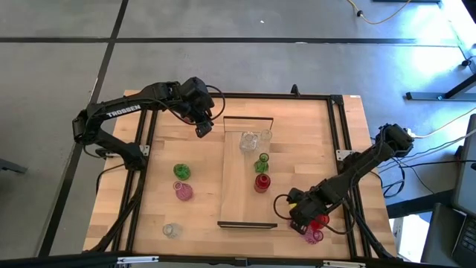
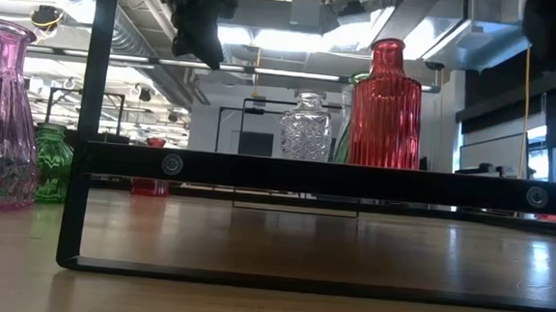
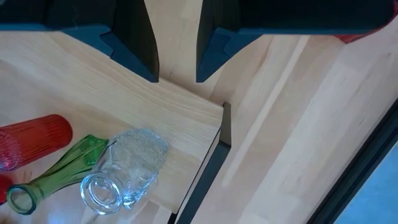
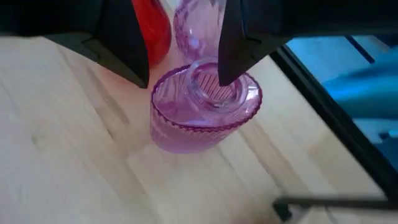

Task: Sort vases onto shelf
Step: Put the top right pink vase on the shelf

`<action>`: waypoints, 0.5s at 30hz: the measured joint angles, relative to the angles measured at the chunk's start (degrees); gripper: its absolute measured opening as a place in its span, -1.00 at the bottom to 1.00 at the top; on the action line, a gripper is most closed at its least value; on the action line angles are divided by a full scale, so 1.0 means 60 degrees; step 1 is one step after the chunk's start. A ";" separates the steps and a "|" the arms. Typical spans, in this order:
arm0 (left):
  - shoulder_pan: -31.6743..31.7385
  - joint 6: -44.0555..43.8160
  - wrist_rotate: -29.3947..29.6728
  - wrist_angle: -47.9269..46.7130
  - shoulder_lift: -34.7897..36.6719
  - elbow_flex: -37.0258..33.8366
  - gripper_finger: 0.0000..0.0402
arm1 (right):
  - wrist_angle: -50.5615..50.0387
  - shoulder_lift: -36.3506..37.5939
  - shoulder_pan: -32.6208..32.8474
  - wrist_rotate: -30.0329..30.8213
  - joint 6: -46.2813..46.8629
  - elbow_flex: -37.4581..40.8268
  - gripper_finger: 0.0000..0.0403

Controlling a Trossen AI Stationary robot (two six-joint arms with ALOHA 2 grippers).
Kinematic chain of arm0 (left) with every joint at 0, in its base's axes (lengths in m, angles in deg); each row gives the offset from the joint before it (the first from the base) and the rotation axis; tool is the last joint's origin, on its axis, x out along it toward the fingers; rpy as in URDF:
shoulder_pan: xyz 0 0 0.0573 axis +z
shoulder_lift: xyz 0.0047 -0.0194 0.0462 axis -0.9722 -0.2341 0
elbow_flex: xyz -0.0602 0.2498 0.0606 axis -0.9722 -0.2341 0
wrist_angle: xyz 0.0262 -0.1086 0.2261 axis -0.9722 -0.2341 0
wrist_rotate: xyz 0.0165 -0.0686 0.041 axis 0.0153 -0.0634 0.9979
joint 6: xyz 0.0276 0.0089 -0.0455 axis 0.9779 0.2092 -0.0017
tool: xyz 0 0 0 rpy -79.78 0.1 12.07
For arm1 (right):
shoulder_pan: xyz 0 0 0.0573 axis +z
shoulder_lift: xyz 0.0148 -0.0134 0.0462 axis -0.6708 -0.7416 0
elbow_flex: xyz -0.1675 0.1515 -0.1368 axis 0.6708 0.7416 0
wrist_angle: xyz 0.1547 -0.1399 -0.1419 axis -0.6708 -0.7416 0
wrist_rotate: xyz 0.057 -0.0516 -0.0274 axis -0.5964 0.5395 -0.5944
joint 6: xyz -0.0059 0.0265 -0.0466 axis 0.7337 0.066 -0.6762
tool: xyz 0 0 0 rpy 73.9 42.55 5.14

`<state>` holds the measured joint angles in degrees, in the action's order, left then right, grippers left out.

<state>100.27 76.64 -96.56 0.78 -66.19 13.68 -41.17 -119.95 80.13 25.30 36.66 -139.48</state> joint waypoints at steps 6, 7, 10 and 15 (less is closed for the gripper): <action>0.0000 -0.0001 0.0073 0.0004 0.0000 0.0000 -0.50 | 0.0017 -0.0092 -0.0576 0.0314 0.0054 0.0033 -0.13; 0.0000 -0.0001 0.0074 0.0005 0.0000 0.0000 -0.50 | 0.0026 -0.0099 -0.0685 0.0314 0.0018 0.0033 -0.13; 0.0000 -0.0002 0.0076 0.0004 0.0000 0.0000 -0.50 | 0.0035 -0.0178 -0.0862 0.0263 -0.0318 0.0029 -0.13; 0.0000 -0.0002 0.0080 -0.0003 0.0000 0.0000 -0.50 | 0.0088 -0.0380 -0.1081 0.0037 -0.0848 0.0011 -0.15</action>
<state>100.27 76.62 -96.08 0.76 -66.19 13.68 -40.64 -122.23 73.65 25.52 31.57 -139.42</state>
